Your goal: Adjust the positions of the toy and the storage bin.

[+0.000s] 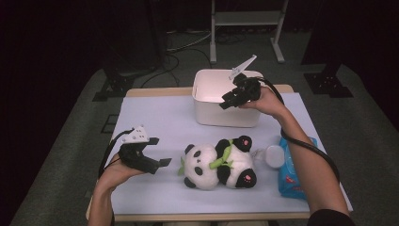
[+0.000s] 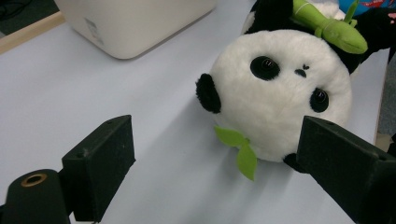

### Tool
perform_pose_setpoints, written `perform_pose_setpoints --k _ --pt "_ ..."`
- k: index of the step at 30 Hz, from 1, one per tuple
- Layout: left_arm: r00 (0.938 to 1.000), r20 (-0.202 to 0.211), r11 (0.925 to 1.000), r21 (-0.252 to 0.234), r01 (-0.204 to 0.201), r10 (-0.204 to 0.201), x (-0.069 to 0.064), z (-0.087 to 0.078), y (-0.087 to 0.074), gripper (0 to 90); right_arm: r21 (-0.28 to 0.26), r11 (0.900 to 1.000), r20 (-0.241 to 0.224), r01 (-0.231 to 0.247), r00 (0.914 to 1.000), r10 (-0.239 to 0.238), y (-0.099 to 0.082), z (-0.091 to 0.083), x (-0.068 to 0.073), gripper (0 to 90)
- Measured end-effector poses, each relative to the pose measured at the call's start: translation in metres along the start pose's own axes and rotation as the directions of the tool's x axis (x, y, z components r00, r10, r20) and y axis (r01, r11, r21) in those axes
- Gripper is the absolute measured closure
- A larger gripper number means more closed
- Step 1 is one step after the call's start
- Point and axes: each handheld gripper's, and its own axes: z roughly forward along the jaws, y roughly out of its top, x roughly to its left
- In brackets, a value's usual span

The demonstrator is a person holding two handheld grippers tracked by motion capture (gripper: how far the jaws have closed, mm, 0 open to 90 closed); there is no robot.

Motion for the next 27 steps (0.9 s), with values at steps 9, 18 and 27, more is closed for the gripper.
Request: perform_pose_setpoints --k 9,18,27 --pt "1.0000 -0.006 1.0000 0.004 0.007 -0.007 0.000 -0.004 -0.002 10.4 0.044 0.9987 -0.008 -0.025 0.9997 0.025 0.002 0.015 -0.006 65.2" --pt "0.9998 -0.003 0.9998 0.003 0.021 -0.021 0.001 -0.005 -0.003 10.1 0.064 0.9968 -0.006 -0.047 0.9988 0.048 0.001 0.019 -0.010 77.1" --pt "0.9996 0.001 0.9996 0.001 0.028 -0.028 0.000 -0.004 -0.002 9.9 0.076 0.9963 -0.001 -0.040 0.9992 0.040 0.002 0.021 -0.011 81.6"
